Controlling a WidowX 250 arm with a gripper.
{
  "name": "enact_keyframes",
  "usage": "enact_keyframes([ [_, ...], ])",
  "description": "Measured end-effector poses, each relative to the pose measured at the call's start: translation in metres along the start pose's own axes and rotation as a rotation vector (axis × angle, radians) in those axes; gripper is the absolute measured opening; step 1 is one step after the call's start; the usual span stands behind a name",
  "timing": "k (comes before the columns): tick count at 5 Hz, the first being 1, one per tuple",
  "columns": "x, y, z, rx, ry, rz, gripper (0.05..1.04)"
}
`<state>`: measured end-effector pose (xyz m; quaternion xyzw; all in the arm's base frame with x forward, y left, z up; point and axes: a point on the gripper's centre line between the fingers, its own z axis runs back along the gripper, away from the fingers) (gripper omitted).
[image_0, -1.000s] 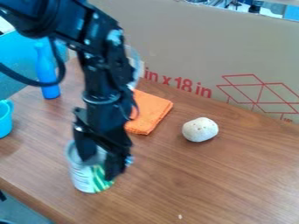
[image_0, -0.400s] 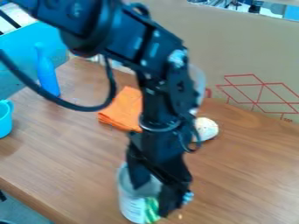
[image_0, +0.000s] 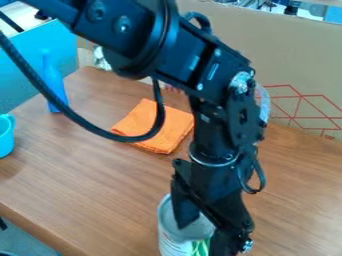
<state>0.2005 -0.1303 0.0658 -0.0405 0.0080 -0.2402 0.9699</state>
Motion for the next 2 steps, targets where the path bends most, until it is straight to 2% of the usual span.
enact_keyframes([
  [2,0.003,0.02,0.006,0.001,-0.016,0.045,1.007],
])
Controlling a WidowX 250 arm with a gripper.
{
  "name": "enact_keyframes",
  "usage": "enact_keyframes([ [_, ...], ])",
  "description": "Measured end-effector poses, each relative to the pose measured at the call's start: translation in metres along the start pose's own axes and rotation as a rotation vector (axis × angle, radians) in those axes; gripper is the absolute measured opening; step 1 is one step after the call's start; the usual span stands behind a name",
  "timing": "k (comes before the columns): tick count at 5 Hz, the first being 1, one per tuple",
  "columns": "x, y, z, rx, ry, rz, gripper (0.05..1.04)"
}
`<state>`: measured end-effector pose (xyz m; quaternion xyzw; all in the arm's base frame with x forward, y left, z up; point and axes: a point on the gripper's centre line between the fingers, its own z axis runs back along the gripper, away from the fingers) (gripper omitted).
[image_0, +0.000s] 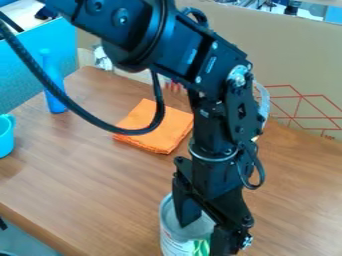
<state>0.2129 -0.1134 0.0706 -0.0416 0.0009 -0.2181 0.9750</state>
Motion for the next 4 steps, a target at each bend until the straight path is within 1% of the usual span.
enact_keyframes([
  [1,-0.002,0.022,0.006,0.028,-0.005,0.041,1.007],
  [2,0.003,0.042,0.026,0.059,-0.073,0.081,1.005],
  [3,-0.004,0.057,0.04,0.087,-0.096,0.131,1.005],
  [4,-0.018,0.073,0.047,0.097,-0.091,0.205,1.005],
])
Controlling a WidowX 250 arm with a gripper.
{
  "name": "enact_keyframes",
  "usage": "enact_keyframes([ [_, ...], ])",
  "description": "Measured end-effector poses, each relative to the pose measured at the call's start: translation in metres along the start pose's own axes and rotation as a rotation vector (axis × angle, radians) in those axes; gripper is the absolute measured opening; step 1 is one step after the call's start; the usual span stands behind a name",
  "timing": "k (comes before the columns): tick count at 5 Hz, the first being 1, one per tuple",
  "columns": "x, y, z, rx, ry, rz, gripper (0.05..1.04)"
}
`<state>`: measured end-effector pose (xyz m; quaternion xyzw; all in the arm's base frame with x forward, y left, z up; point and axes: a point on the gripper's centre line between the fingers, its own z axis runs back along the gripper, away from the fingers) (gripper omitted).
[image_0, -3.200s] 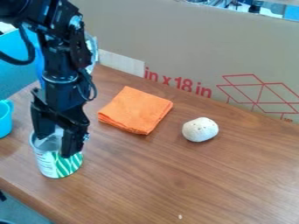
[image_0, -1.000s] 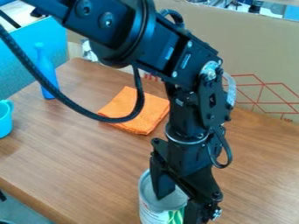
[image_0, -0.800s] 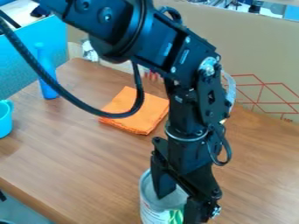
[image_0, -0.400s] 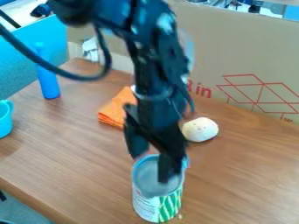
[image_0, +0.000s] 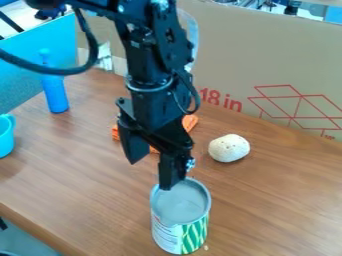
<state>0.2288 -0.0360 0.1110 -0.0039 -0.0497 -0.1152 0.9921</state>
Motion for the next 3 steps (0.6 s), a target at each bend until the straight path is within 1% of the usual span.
enact_keyframes([
  [1,-0.011,0.032,0.001,0.057,0.04,0.099,1.005],
  [2,-0.022,0.062,-0.006,0.058,0.089,0.189,1.005],
  [3,-0.023,0.077,-0.008,0.051,0.105,0.205,1.005],
])
